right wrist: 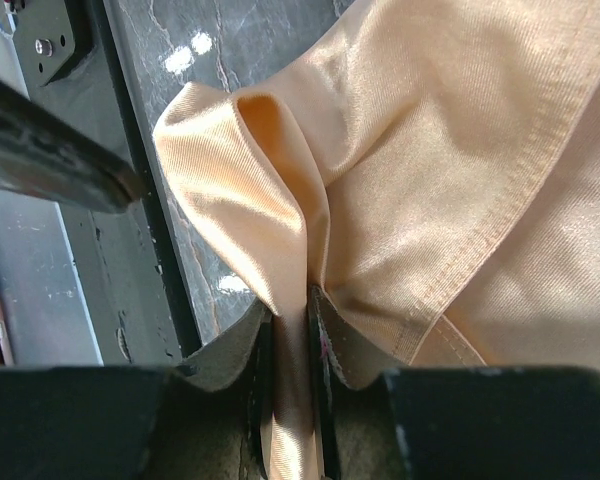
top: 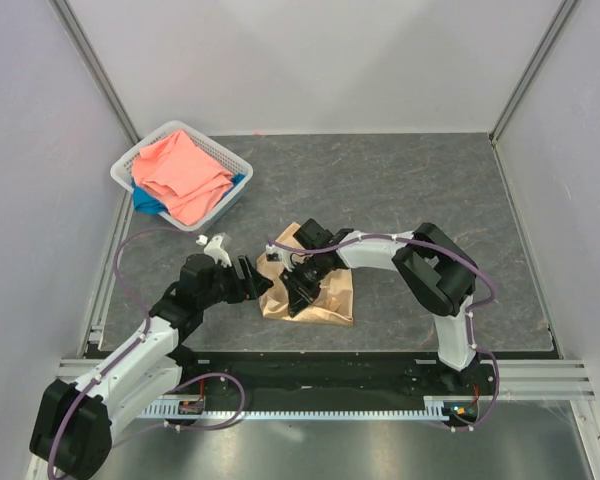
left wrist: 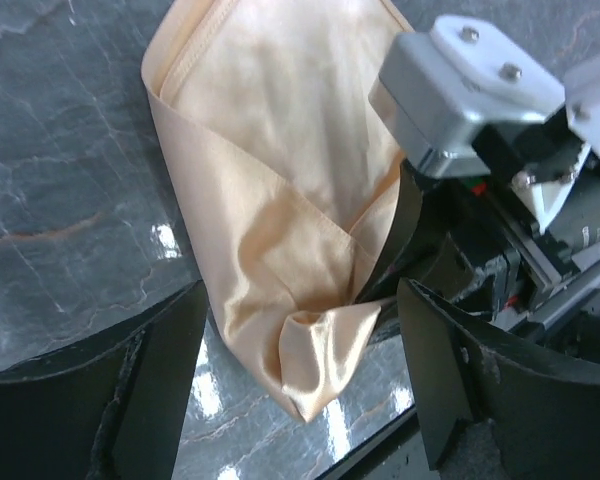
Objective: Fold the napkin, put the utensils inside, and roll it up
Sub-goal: Roll the napkin with the utensil
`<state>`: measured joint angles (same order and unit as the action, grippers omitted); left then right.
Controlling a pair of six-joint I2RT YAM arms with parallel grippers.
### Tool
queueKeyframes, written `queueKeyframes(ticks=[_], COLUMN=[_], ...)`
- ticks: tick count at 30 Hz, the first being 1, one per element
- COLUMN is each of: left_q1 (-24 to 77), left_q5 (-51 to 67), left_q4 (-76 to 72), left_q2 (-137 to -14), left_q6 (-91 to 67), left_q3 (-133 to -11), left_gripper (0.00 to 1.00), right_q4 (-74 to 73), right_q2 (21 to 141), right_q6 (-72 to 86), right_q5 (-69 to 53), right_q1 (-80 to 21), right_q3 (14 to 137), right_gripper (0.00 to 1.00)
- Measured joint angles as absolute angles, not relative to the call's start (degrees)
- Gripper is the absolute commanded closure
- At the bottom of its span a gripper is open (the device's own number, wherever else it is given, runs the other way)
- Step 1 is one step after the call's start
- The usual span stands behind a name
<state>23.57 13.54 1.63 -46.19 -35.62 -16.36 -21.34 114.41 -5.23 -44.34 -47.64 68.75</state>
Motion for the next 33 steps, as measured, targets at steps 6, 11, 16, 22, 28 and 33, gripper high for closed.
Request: queueKeyframes(ticks=[6, 11, 16, 22, 28, 33], left_q1=[23.6, 23.6, 23.6, 23.5, 23.5, 23.5], left_q5=[15.8, 17.3, 18.1, 18.8, 19.8, 20.1], left_q4=[3.1, 3.3, 3.9, 3.0, 1.9, 1.6], left_q2=[-45.0, -48.2, -52.4, -56.0, -57.7, -60.0], left_q6=[-38.2, -40.4, -41.3, -42.1, -42.6, -42.7], left_q3=[-15.1, -14.1, -13.8, -13.8, -13.8, -14.3], left_gripper=[0.27, 0.34, 0.41, 0.62, 0.83, 0.98], right_q4=[-22.9, -24.5, -25.6, -26.7, -28.2, -28.8], right_q2=[115.8, 116.9, 117.5, 118.0, 118.7, 118.8], right_q6=[-4.7, -4.5, -4.5, -4.5, -4.5, -4.4], right_q5=[-45.7, -46.8, -46.9, -47.0, -47.1, -47.2], right_q1=[-47.1, -46.7, -46.6, -46.6, -46.4, -46.4], right_q3=[70.1, 71.4, 72.3, 73.1, 74.4, 74.8], right_gripper=[0.75, 0.76, 0.76, 0.76, 0.75, 0.63])
